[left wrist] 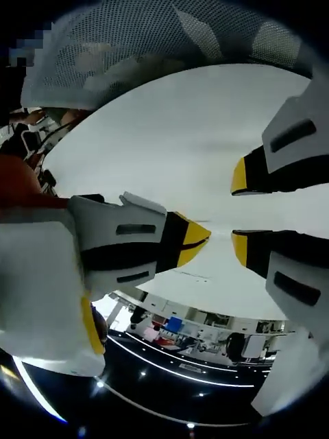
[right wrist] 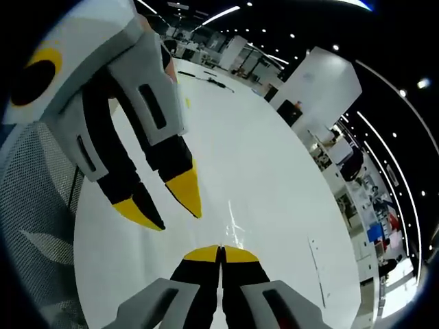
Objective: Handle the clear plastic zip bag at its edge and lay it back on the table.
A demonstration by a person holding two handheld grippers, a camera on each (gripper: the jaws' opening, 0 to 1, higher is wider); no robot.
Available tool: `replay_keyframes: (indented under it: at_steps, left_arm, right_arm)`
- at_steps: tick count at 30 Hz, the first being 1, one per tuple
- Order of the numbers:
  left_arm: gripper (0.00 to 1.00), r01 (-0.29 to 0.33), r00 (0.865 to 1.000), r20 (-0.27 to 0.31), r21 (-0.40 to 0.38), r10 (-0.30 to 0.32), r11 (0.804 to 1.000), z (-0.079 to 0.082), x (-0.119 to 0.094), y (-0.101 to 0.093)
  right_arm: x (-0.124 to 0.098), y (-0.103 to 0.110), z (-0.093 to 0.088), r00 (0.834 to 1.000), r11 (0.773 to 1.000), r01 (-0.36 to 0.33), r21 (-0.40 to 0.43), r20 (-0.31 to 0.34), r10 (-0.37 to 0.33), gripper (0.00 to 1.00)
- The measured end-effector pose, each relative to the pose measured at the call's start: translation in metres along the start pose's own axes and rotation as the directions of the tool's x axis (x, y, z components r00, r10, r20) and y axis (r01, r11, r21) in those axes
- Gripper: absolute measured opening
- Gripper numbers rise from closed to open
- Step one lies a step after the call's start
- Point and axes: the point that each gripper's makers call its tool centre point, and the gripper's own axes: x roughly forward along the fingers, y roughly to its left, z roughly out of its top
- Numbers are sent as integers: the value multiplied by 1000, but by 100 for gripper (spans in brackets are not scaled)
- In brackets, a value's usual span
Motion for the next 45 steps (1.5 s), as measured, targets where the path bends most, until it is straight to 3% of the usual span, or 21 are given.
replay_keyframes:
  at_steps: [8,10,21,28,33,45]
  left_arm:
    - [11,6,1000,-11,10,-5,1000,1,9,4]
    - [0,5,1000,-28,22,-5,1000,-2,10,3]
    - [0,32,999,-31,31,-31,999,-2,12,-6]
    - [0,48,998,-38,29,-47,998,-3,12,-12]
    - [0,74,996,-45,16,-73,997,-4,13,-27]
    - [0,114,992,-59,-24,-115,993,-7,14,-43]
  right_arm:
    - [-2,1,4,1000,1000,-1,9,12,1,0]
    - [-3,1,3,1000,1000,0,9,11,0,0]
    - [-3,5,0,1000,1000,-3,23,3,3,0]
    - [-4,-4,2,1000,998,27,57,3,-27,0]
    - [-3,-9,3,999,995,41,95,6,-41,0]
    - [-1,-16,2,996,991,84,107,1,-84,0]
